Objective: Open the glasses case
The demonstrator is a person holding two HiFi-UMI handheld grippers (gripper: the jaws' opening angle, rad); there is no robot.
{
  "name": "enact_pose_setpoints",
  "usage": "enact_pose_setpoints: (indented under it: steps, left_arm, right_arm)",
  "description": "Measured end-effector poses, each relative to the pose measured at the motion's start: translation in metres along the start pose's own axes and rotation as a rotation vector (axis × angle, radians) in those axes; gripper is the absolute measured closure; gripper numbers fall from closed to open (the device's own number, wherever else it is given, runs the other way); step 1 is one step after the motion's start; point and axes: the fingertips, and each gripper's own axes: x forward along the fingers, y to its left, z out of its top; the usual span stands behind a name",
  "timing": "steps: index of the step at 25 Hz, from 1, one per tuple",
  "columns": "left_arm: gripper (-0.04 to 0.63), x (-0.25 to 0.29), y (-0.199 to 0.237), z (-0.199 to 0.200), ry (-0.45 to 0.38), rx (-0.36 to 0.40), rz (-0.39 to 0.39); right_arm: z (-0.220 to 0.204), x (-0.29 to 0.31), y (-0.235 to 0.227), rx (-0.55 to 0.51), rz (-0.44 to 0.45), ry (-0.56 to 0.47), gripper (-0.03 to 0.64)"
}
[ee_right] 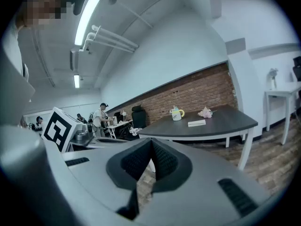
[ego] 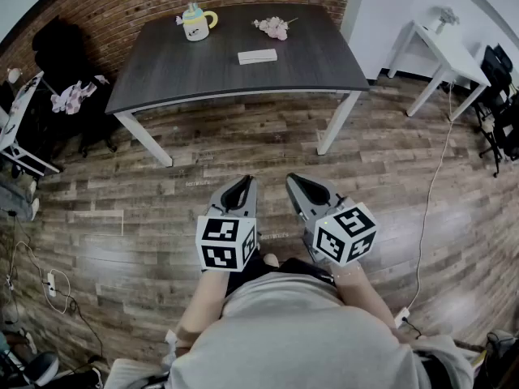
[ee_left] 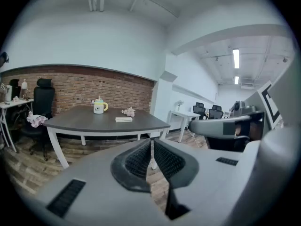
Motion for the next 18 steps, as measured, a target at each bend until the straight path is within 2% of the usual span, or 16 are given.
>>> enact_pose_setpoints:
  steps: [18]
  left_arm:
    - [0.557, 0.006, -0.004, -0.008, 0.01, -0.037, -0.024]
  right_arm:
    - [-0.01, -0.002, -0.003, -0.021, 0.021, 0.007, 0.609]
